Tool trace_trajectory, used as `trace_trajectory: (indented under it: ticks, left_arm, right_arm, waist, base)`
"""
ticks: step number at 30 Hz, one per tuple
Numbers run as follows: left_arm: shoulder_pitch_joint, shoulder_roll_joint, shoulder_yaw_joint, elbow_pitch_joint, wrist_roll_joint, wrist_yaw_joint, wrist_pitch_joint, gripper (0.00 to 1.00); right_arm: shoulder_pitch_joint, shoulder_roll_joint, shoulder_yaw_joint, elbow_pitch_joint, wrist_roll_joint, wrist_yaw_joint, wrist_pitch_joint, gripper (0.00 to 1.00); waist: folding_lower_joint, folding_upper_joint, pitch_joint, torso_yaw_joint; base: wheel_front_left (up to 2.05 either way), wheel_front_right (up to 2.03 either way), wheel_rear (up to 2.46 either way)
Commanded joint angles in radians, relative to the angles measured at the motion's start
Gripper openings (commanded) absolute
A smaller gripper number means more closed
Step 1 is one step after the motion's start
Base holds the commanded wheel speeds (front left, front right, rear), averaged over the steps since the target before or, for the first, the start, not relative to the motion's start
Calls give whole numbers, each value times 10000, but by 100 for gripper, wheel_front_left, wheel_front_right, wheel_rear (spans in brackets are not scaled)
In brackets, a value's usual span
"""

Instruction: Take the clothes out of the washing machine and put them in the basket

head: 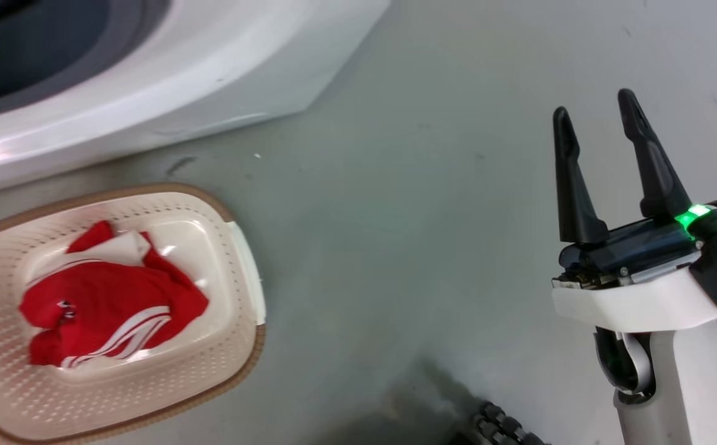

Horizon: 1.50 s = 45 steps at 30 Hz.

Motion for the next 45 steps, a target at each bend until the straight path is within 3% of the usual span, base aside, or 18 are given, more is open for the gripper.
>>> trace_trajectory:
  ticks: [1, 16, 25, 31, 35, 45]
  left_arm:
    - [224, -152, -38, 49, 1, 4, -348, 0]
    - [2919, -1170, -260, 744, -419, -96, -3224, 0]
    - [4501, -1651, -249, -268, -581, 65, -3992, 0]
    - [6027, -1501, -269, -2262, -397, 457, -4055, 0]
    - [7413, -1320, -220, -4260, -461, 1030, -4005, 0]
    - [11057, -320, -311, -9321, -1047, 2472, -1927, 0]
  right_arm:
    - [107, 14, -71, 51, -100, -10, -24, 100]
    - [691, 11, -687, 419, -866, -10, -24, 100]
    - [1228, 12, -869, 568, -1227, -10, -24, 100]
    - [1492, 12, -924, 706, -1289, -10, -24, 100]
    - [1742, 12, -1026, 759, -1274, -10, -24, 100]
    - [2101, 15, -1267, 760, -1299, -10, -24, 100]
  waist:
    - [0, 0, -436, 462]
    - [0, 0, -2342, 1803]
    - [0, 0, -3415, 2650]
    - [0, 0, -4104, 3022]
    - [0, 0, -4560, 3210]
    - [0, 0, -5328, 3571]
  base:
    - [0, 0, 0]
    - [0, 0, 0]
    - [0, 0, 0]
    - [0, 0, 0]
    - [0, 0, 0]
    - [0, 0, 0]
